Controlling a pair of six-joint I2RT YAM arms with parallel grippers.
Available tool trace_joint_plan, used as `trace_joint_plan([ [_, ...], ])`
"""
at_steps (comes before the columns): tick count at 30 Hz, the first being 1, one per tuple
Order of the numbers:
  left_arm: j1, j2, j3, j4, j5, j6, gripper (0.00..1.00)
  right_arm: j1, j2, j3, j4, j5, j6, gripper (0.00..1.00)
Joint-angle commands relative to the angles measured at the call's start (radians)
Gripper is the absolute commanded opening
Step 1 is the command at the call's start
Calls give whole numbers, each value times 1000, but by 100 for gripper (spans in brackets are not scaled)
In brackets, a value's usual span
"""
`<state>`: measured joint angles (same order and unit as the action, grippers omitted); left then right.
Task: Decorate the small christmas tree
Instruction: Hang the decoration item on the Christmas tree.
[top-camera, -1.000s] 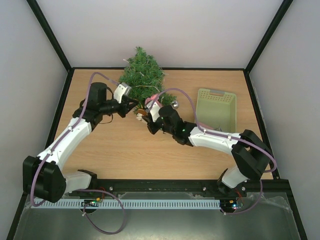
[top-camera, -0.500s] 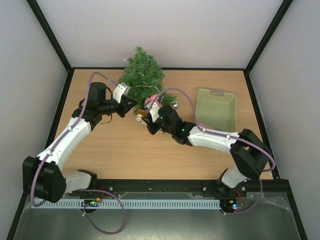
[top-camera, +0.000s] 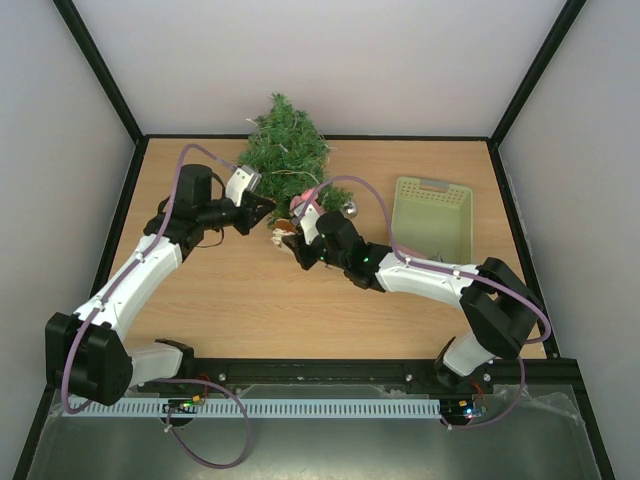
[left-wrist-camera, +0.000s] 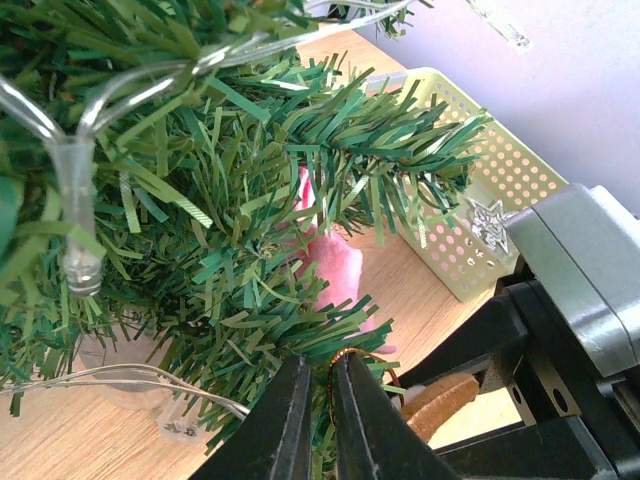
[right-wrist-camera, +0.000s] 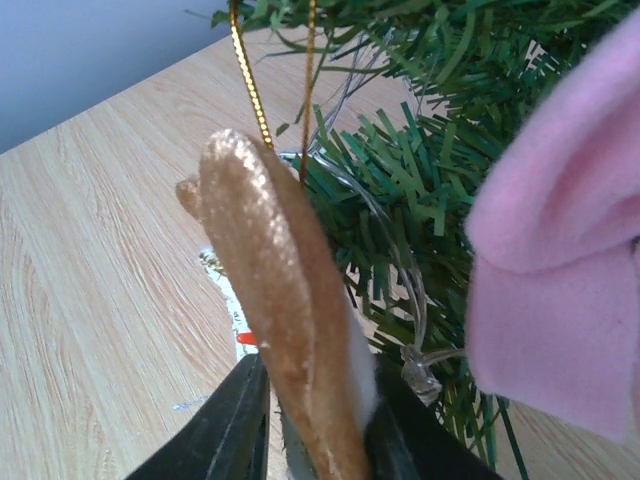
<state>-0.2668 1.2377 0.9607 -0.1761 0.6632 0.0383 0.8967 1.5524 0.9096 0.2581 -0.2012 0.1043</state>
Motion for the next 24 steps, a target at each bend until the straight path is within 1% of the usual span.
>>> trace_joint_plan([
  [1, 7, 11, 23, -14, 21, 15, 10, -4, -16, 25, -27, 25, 10, 25],
  [7, 6, 17, 38, -35, 32, 21, 16, -3, -35, 20, -32, 35, 11, 35],
  [14, 6, 37, 71, -103, 42, 37, 23, -2, -79, 8, -36, 42, 11, 44],
  [20, 7, 37, 76, -114, 41, 34, 27, -2, -102, 6, -43, 37, 10, 47],
  [21, 7, 39, 79, -114, 40, 35, 27, -4, -107, 5, -44, 36, 11, 47],
  [24, 8, 45, 78, -119, 32, 39, 17, -2, -123, -2, -34, 43, 9, 47],
])
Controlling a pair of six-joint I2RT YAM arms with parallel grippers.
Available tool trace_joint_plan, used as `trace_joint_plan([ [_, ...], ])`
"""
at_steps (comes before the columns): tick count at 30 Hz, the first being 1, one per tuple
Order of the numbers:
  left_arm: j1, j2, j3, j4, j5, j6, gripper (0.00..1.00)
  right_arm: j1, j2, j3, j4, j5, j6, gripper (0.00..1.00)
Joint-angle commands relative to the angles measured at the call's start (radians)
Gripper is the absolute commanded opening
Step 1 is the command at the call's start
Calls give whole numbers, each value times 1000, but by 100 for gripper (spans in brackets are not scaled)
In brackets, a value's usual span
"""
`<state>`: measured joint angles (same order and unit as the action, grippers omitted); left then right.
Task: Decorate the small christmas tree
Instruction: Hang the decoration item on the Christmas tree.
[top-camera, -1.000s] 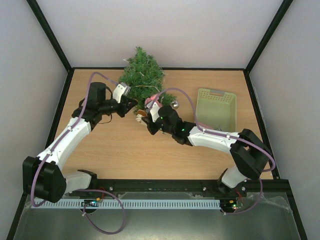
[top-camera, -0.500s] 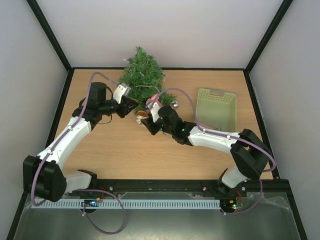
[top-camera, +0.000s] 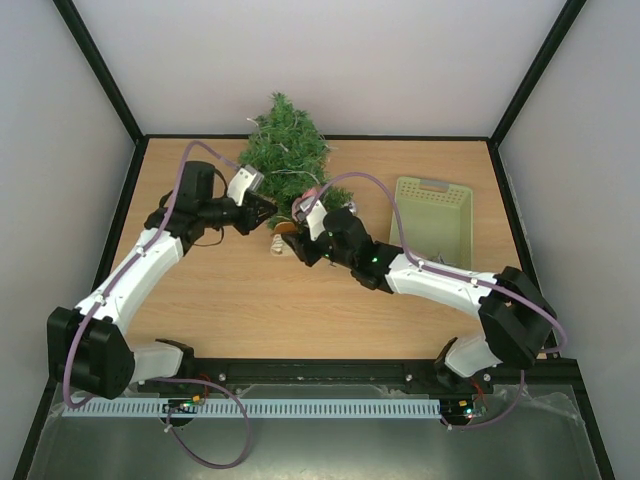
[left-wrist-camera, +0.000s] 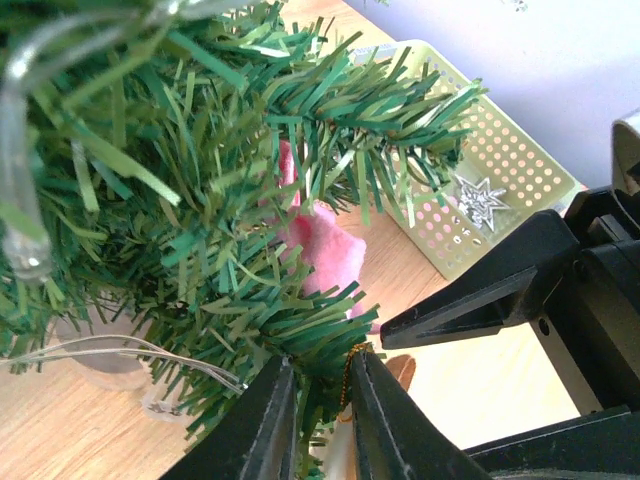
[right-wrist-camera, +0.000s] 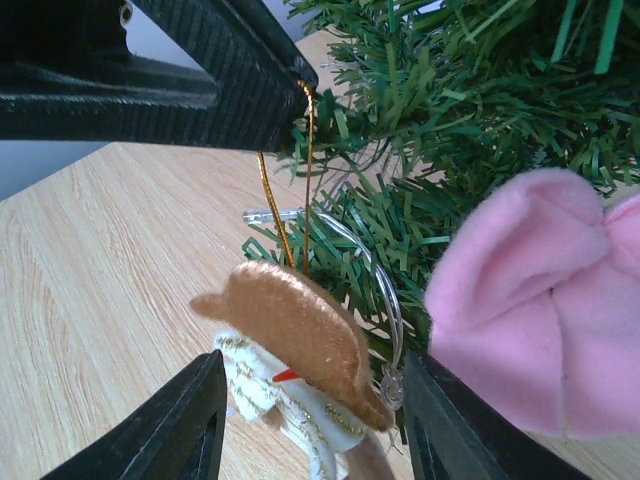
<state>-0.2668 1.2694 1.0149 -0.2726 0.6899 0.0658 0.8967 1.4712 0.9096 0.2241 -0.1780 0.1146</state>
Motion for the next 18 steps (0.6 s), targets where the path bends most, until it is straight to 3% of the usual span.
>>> trace_joint_plan([
  [1, 7, 17, 24, -25, 0, 12, 16, -2, -45, -6, 4, 26, -3, 47],
  [5, 7, 16, 25, -23, -11, 13, 8, -3, -45, -12, 28, 73, -8, 42],
  [10, 8, 3, 26, -10, 1, 3, 6, -3, -36, 9, 64, 78, -10, 34],
  [18, 7, -13, 17, 3, 39, -10, 6, -4, 19, 35, 100, -15, -37, 37],
])
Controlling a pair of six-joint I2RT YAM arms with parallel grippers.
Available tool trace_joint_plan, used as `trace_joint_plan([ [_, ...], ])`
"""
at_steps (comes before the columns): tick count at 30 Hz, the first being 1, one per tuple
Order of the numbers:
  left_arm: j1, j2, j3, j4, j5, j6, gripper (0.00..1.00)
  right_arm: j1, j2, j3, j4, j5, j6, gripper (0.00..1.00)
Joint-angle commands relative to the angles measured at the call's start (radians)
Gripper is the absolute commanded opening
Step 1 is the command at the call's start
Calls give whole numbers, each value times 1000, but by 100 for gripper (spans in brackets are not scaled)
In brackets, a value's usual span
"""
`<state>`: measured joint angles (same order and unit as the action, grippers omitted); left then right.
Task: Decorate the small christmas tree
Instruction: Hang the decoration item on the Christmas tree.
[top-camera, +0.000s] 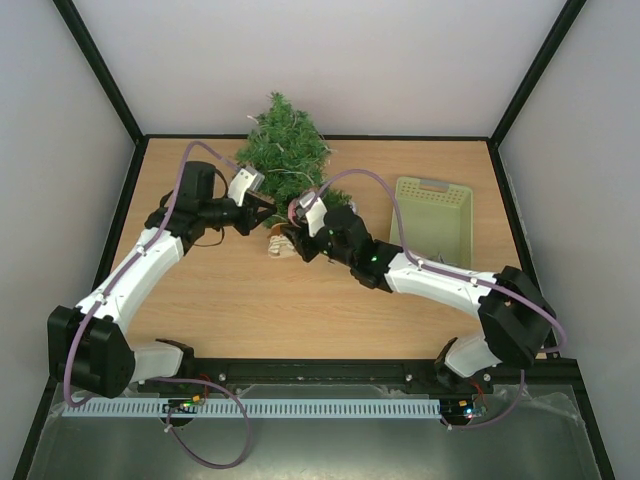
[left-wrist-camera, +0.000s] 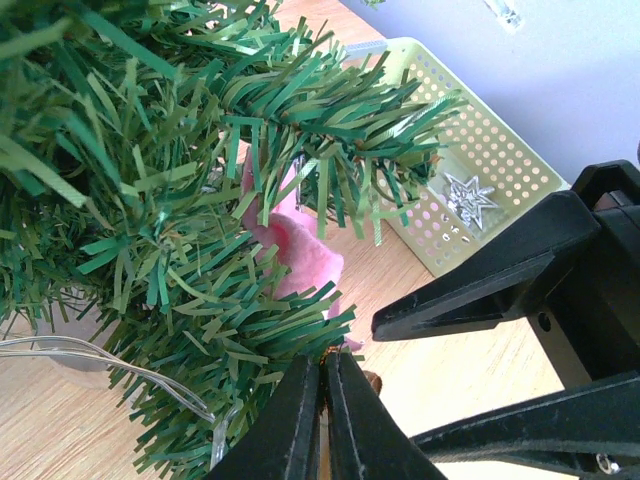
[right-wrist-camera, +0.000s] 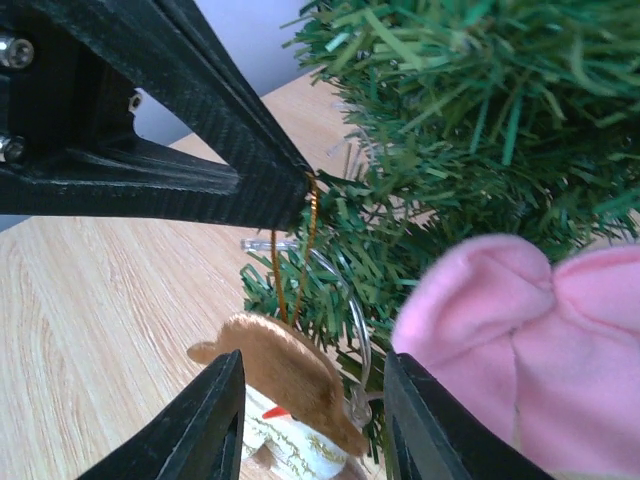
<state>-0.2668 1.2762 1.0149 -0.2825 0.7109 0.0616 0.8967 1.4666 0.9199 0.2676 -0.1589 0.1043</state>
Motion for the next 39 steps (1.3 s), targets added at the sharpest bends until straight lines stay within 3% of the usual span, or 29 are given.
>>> trace_joint_plan([
  [1, 7, -22, 17, 11, 18, -4, 6, -3, 28, 21, 64, -38, -37, 37],
  [9, 8, -31, 17, 8, 22, 0, 6, -3, 91, 49, 44, -41, -139, 39],
  [14, 7, -33, 17, 6, 21, 1, 6, -4, 92, 51, 37, -59, -149, 15],
  [19, 8, -40, 10, 3, 17, 3, 7, -3, 71, 32, 46, -80, -147, 2],
  [30, 11, -75, 9, -1, -36, -15, 11, -2, 77, 74, 4, -102, -115, 2],
  [39, 16, -131, 6, -9, -107, -59, 28, -4, 72, 84, -12, -112, -97, 2],
])
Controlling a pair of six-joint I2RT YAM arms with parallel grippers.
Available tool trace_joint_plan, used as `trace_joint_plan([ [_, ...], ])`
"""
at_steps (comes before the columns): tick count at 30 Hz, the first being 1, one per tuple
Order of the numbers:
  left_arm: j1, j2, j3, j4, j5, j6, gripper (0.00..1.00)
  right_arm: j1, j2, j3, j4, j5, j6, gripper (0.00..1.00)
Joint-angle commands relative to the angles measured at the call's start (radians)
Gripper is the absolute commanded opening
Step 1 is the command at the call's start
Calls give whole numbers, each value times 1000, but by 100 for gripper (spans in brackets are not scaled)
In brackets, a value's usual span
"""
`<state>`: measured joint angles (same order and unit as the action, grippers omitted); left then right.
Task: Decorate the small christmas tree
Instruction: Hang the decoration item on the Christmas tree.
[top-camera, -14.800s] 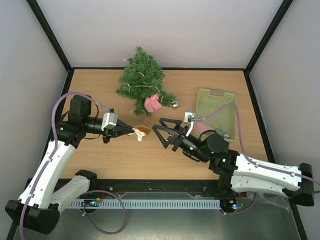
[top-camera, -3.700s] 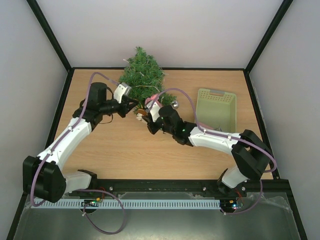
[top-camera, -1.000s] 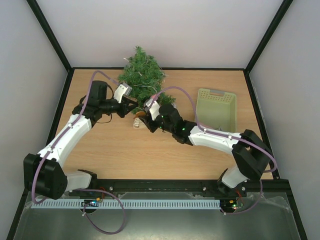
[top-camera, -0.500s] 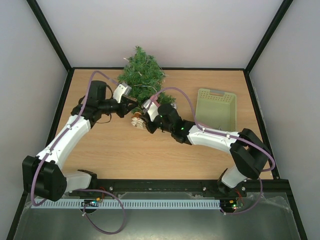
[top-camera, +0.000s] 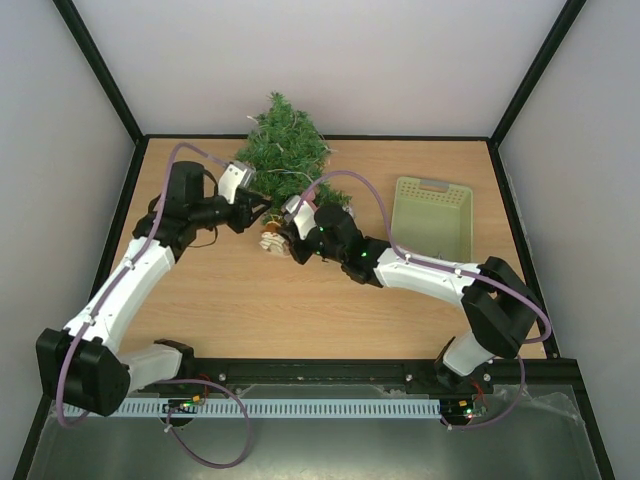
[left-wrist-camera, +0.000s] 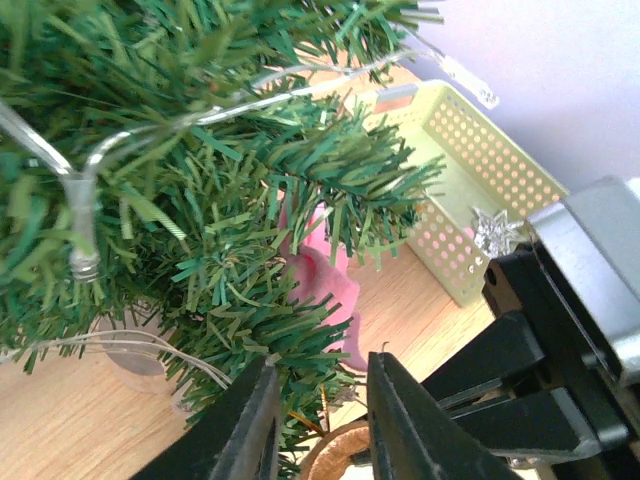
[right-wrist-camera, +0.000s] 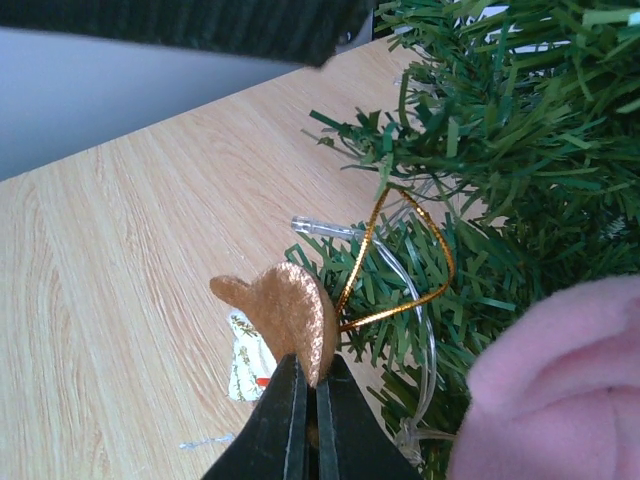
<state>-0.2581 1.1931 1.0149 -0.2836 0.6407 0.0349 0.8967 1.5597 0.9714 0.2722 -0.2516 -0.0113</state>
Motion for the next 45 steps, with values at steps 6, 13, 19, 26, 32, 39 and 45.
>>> trace_joint_plan([
  [6, 26, -125, -31, -3, -32, -108, 37, -3, -64, -16, -8, -94, -12, 2],
  [13, 42, -177, -119, 12, 56, -222, 42, -3, -125, -68, -17, -138, -166, 2],
  [19, 47, -194, -199, 117, 148, -366, 50, -3, -166, -96, -34, -163, -281, 2],
  [26, 47, -186, -248, 194, 197, -436, 51, -1, -215, -133, -13, -183, -376, 2],
  [32, 46, -183, -294, 289, 240, -508, 47, -2, -243, -143, 15, -180, -391, 2],
  [39, 46, -167, -311, 382, 265, -568, 38, 0, -233, -136, 24, -194, -388, 2],
  [45, 47, -135, -319, 417, 275, -590, 29, 2, -225, -123, 30, -201, -388, 2],
])
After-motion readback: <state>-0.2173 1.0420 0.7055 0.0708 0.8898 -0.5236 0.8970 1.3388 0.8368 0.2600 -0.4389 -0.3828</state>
